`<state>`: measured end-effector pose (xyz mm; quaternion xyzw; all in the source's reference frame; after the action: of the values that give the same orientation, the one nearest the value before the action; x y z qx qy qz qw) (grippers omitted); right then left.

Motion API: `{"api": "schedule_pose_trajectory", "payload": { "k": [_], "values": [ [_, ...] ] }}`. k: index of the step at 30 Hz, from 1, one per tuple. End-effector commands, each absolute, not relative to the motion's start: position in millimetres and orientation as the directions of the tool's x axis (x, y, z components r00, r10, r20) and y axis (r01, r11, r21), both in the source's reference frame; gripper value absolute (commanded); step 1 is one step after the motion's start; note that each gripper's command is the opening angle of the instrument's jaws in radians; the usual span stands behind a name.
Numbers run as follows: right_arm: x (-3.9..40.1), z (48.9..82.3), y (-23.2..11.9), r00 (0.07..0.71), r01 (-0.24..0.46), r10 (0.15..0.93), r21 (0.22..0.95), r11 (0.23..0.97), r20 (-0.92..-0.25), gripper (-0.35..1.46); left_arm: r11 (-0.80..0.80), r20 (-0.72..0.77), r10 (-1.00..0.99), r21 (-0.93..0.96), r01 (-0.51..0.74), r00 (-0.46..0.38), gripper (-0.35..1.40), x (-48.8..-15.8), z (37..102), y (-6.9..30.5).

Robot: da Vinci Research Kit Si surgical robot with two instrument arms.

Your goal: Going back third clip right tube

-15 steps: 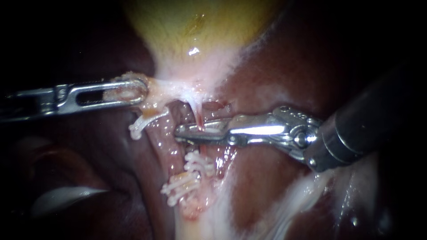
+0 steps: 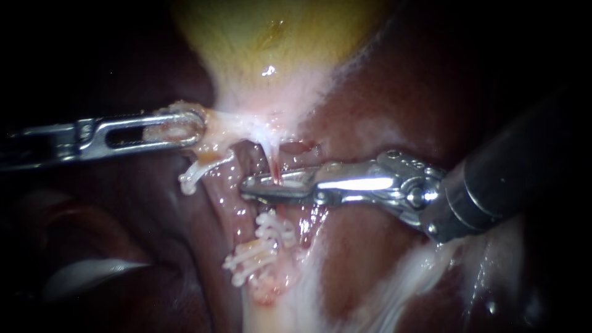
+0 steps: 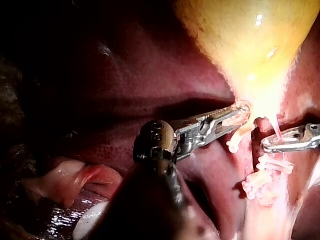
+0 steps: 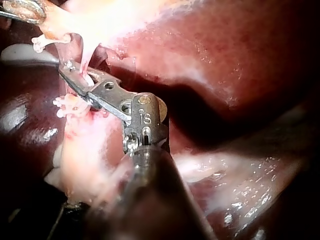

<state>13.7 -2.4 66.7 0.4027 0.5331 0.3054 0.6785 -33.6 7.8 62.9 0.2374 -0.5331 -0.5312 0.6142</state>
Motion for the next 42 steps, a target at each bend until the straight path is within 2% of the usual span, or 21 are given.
{"api": "schedule_pose_trajectory", "payload": {
  "k": [1,4,8,15,25,31,39,42],
  "values": [
    [13.7,67.0,-2.4,0.243,0.012,0.836,0.864,0.504,-0.491,0.3,0.323,0.403,-0.906,0.858,0.4,-0.133,-0.35,-33.6,62.8,7.8],
    [14.3,67.4,-2.4,0.24,0.007,0.821,0.847,0.532,-0.518,0.43,0.323,0.403,-0.906,0.858,0.4,-0.133,-0.35,-33.7,62.8,7.7],
    [15.0,68.4,-2.9,0.23,-0.025,0.807,0.825,0.564,-0.544,0.5,0.323,0.403,-0.905,0.857,0.401,-0.134,-0.35,-33.8,62.8,7.6],
    [14.4,70.6,-3.0,0.232,-0.03,0.767,0.783,0.621,-0.599,0.5,0.323,0.404,-0.905,0.857,0.402,-0.134,-0.35,-33.9,62.8,7.5],
    [10.9,71.2,-1.8,0.239,-0.026,0.693,0.709,0.704,-0.68,0.5,0.324,0.405,-0.905,0.857,0.402,-0.134,-0.35,-33.9,62.8,7.4],
    [8.3,69.6,-1.9,0.246,0.008,0.612,0.633,0.774,-0.752,0.5,0.324,0.405,-0.904,0.856,0.402,-0.134,-0.35,-33.8,62.9,7.3],
    [3.0,64.5,0.3,0.254,0.039,0.468,0.493,0.869,-0.846,0.5,0.324,0.405,-0.904,0.856,0.402,-0.134,-0.35,-33.8,62.9,7.3],
    [1.7,62.9,0.3,0.261,0.06,0.44,0.469,0.881,-0.86,0.5,0.325,0.405,-0.904,0.856,0.402,-0.134,-0.35,-33.8,62.9,7.3]
  ]
}}
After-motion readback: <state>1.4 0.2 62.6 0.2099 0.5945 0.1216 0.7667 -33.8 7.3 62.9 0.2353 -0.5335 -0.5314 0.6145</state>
